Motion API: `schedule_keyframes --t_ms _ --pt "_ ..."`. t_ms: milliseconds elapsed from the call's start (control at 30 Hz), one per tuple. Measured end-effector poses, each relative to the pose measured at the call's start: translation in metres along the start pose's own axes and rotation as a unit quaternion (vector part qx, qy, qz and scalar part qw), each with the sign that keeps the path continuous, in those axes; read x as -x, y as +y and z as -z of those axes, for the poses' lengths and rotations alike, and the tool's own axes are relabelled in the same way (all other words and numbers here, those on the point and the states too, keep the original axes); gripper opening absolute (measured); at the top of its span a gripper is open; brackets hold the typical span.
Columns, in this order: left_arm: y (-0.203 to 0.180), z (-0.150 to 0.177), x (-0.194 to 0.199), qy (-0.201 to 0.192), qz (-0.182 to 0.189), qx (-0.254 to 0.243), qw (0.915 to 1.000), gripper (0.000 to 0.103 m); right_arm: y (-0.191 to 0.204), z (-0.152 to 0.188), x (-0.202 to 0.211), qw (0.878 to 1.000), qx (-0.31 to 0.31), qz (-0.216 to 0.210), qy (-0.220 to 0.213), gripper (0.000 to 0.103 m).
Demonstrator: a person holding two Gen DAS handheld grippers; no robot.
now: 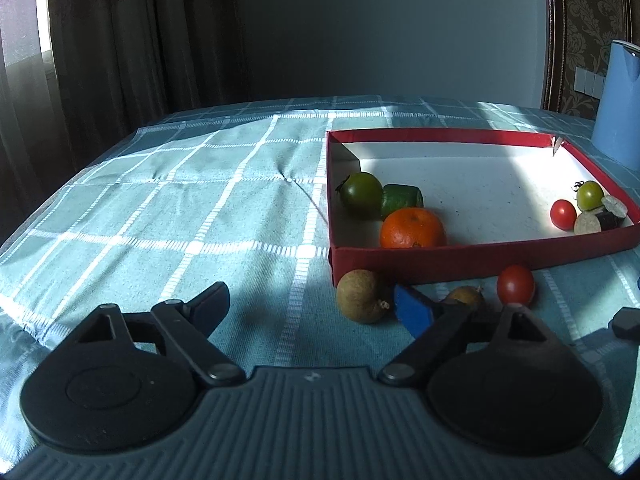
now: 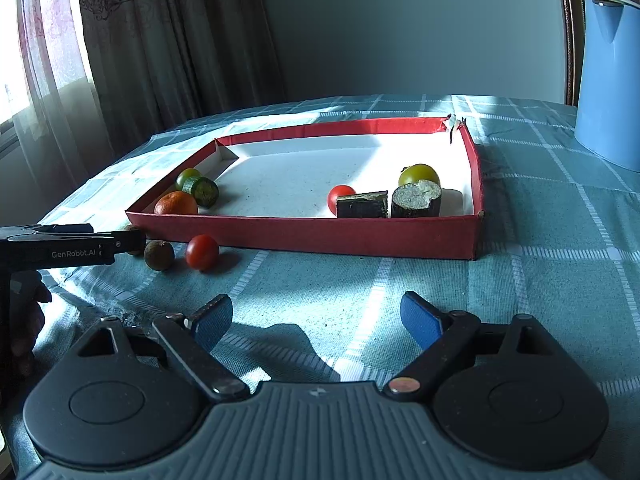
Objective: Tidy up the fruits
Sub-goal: 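Withdraw the right gripper and move the left gripper toward the brown kiwi, then grasp the brown kiwi with the left gripper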
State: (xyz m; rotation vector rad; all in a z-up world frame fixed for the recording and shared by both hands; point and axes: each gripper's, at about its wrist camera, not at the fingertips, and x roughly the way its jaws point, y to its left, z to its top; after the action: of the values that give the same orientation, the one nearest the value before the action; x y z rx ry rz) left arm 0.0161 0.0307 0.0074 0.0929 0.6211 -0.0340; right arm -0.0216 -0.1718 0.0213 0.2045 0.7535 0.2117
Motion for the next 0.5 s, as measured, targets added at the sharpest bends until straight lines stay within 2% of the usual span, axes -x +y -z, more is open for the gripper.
schedule_keyframes --t_ms 100,133,167,300,367,433,500 --pt "0.0012 0.0001 -0.0037 0.006 0.009 0.003 0.9999 0.079 0.0002 0.0001 -0.0002 1.000 0.000 0.000 0.000 0.091" --pt "0.0011 0.0003 -0.0035 0.005 0.011 0.003 0.9999 0.074 0.0001 0.0001 -0.0003 1.000 0.000 0.000 0.000 0.091" --pt "0.0005 0.0008 -0.0035 0.003 0.017 0.001 0.9999 0.063 0.0000 0.0001 -0.0001 1.000 0.000 0.000 0.000 0.091" --pt "-0.0025 0.0017 -0.0027 0.001 0.032 -0.002 0.9995 0.047 0.0006 0.0001 -0.0005 1.000 -0.001 0.000 0.000 0.092" --pt "-0.0042 0.0018 -0.0020 -0.001 0.037 -0.003 0.9993 0.034 0.0005 0.0001 -0.0005 1.000 0.000 0.000 0.000 0.092" --pt "-0.0053 0.0021 -0.0011 -0.001 0.041 -0.001 0.9992 0.026 0.0005 0.0002 -0.0004 1.000 0.000 0.000 0.000 0.092" --pt "-0.0065 0.0024 0.0006 -0.003 0.038 -0.003 0.9993 0.026 0.0006 0.0002 -0.0005 1.000 0.001 0.000 0.000 0.092"
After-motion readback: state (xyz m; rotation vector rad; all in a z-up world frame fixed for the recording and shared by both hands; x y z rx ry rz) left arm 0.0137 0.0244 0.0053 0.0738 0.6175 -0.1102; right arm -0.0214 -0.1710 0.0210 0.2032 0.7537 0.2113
